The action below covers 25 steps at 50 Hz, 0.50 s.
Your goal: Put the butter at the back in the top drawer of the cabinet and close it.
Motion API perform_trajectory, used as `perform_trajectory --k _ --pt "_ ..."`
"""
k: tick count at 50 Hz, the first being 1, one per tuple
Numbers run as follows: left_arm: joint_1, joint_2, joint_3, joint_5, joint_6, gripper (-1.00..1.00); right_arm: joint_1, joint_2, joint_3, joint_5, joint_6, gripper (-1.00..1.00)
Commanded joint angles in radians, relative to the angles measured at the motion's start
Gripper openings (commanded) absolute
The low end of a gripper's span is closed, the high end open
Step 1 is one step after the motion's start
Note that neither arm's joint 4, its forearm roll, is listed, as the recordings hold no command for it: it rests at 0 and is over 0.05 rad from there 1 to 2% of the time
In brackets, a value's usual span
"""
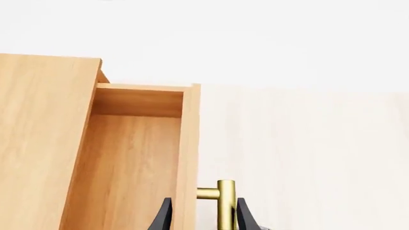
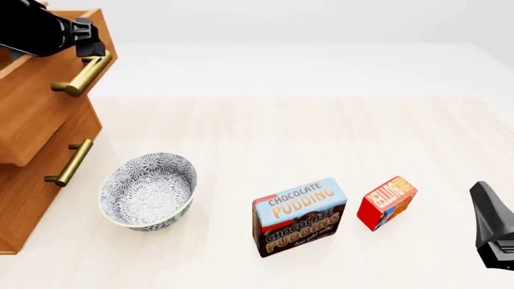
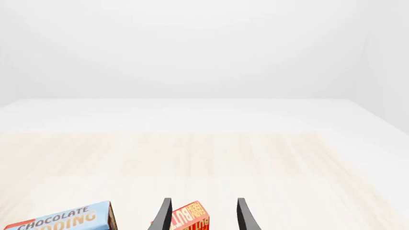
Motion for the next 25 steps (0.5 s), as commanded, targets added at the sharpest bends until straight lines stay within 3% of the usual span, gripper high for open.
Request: perform_trajectory --k 1,25 --pt "-0.035 0.022 0.027 0.002 0.012 1.00 0.000 0.000 0.000 0.000 0.000 1.00" --pt "-0.076 0.036 0.035 -0.005 0.021 1.00 0.000 0.000 0.000 0.000 0.000 1.00"
